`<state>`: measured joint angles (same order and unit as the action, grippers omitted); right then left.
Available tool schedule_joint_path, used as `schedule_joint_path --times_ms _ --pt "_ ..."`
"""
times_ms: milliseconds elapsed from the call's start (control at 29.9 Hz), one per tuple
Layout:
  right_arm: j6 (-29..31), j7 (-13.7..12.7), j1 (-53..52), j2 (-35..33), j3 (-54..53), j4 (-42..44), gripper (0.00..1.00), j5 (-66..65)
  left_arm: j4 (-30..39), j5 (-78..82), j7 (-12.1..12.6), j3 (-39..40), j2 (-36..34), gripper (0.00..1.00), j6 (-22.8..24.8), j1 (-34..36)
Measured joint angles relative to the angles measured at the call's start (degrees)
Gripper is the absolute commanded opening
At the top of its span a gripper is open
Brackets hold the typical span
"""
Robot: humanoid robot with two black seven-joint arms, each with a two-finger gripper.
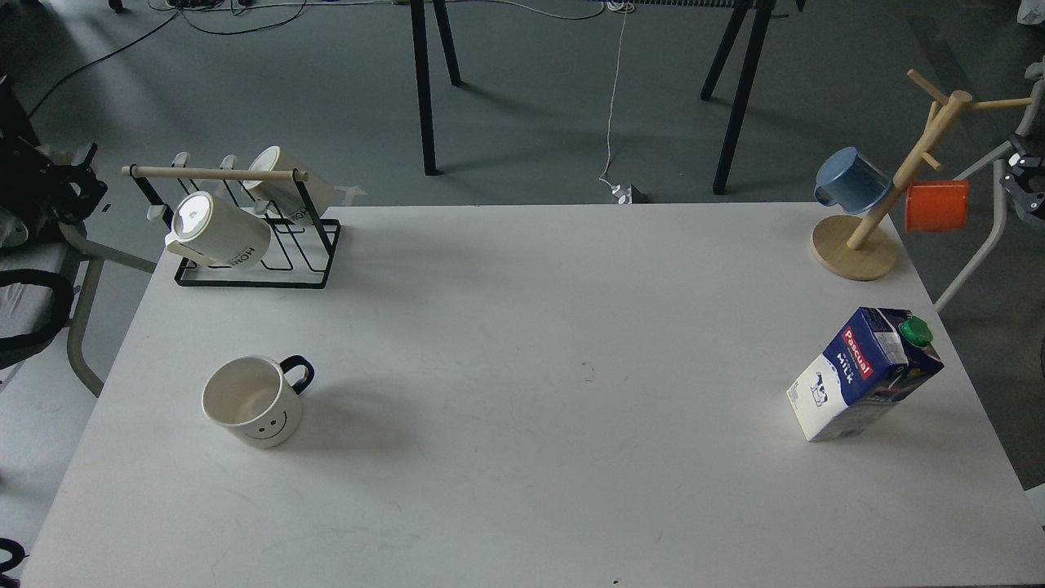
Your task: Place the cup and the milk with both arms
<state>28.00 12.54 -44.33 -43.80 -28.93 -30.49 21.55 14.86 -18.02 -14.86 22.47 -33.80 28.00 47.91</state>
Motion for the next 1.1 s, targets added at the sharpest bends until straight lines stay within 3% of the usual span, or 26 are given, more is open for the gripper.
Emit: schedule_joint_path --times_ms 568,701,868,1102 --pt "0.0 0.21 -0.08 0.34 -1.75 0.86 1.0 0.07 -2.23 4.32 0.25 -0.11 -1.14 1.0 0.01 0.64" --pt "0.0 0.54 -0.36 -0.57 -3.88 0.78 1.0 0.2 -7.56 12.28 0.24 -0.26 -1.72 1.0 0.0 5.09" --pt "0.0 0.56 -0.09 -0.74 -7.79 0.56 1.0 0.26 -9.49 17.13 0.09 -0.59 -3.6 1.0 0.02 9.33" --pt "0.0 0.49 0.7 0.03 -7.74 0.07 1.0 0.25 -9.96 17.76 0.08 -10.88 -2.38 1.0 0.02 10.47"
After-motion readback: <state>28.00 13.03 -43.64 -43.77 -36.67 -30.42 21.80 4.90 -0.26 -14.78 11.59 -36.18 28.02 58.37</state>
